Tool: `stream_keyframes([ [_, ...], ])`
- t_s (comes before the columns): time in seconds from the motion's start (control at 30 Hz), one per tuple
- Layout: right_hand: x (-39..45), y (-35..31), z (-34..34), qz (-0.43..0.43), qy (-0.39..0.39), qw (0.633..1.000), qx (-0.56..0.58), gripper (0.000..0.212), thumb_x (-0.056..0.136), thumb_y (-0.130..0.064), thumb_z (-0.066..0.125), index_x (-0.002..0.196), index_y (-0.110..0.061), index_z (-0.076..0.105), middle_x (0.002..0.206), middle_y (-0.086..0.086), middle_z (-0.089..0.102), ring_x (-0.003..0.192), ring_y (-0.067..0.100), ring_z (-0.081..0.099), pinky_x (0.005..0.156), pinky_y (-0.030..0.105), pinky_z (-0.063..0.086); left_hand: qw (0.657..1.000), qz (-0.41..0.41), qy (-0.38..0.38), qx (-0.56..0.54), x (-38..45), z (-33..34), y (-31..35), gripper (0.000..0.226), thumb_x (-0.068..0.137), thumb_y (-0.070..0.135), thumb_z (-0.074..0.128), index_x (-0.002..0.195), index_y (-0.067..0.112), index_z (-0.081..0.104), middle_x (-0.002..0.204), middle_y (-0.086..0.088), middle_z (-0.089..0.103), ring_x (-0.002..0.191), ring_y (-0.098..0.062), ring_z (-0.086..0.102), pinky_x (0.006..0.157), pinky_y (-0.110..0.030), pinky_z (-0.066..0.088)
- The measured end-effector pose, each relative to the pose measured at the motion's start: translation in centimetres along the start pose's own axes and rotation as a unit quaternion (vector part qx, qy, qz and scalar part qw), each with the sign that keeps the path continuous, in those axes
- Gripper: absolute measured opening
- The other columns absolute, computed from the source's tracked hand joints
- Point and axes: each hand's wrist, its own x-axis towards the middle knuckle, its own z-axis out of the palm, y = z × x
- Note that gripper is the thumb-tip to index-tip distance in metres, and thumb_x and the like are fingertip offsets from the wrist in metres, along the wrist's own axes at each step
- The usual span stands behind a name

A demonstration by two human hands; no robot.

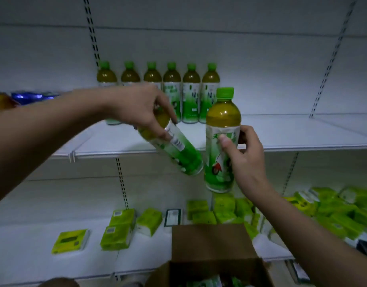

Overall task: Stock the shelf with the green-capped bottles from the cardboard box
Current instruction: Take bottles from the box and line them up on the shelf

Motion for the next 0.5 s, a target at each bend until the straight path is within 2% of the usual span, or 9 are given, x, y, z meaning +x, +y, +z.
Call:
stream_keyframes([
  [0.1, 3.2, -1.9, 1.1, -0.016, -0.003, 1.000, 0.004, 0.024, 0.088, -0.035, 0.063, 0.103, -0.017, 0.057, 0.093, -0.007, 0.061, 0.089, 0.007, 0.059, 0.075, 0.025, 0.050, 0.999, -0.022, 0.034, -0.018, 0.6, -4.4, -0.2, 0.029, 0.067, 0.041, 0.080, 0.095, 0.039, 0.071, 0.093, 0.013, 0.063, 0.082, -0.008, 0.061, 0.064, -0.023, 0.051],
  [0.2, 5.8, -2.9, 2.4, -0.017, 0.012, 1.000, 0.009, 0.022, 0.091, -0.033, 0.061, 0.106, -0.018, 0.057, 0.093, -0.010, 0.061, 0.086, -0.001, 0.058, 0.077, 0.023, 0.048, 0.998, -0.043, 0.042, -0.015, 1.7, -6.8, -0.7, 0.028, 0.065, 0.037, 0.083, 0.091, 0.033, 0.073, 0.085, 0.010, 0.065, 0.074, -0.010, 0.065, 0.064, -0.030, 0.058],
  [0.3, 7.8, -3.1, 3.9, -0.002, 0.020, 1.000, 0.018, 0.021, 0.092, -0.034, 0.060, 0.108, -0.022, 0.055, 0.093, -0.014, 0.060, 0.082, -0.009, 0.057, 0.076, 0.021, 0.048, 0.997, -0.072, 0.037, -0.002, 3.1, -7.4, -1.6, 0.033, 0.062, 0.036, 0.086, 0.091, 0.029, 0.072, 0.086, 0.005, 0.064, 0.075, -0.016, 0.067, 0.062, -0.038, 0.062],
  [0.4, 9.1, -2.3, 5.6, 0.029, 0.013, 0.999, 0.020, 0.025, 0.092, -0.034, 0.061, 0.113, -0.022, 0.054, 0.096, -0.015, 0.060, 0.089, -0.001, 0.058, 0.085, 0.031, 0.052, 0.995, -0.082, 0.051, 0.006, 4.5, -6.8, -3.1, 0.039, 0.062, 0.036, 0.086, 0.094, 0.028, 0.066, 0.097, 0.002, 0.059, 0.085, -0.019, 0.063, 0.060, -0.040, 0.062],
  [0.5, 9.6, -0.7, 7.2, 0.060, -0.001, 0.998, 0.009, 0.031, 0.090, -0.034, 0.062, 0.118, -0.023, 0.053, 0.107, -0.007, 0.062, 0.103, 0.013, 0.060, 0.094, 0.040, 0.052, 0.990, -0.068, 0.118, 0.017, 5.9, -5.4, -5.0, 0.044, 0.064, 0.041, 0.083, 0.099, 0.028, 0.058, 0.103, 0.006, 0.053, 0.092, -0.017, 0.056, 0.069, -0.035, 0.060],
])
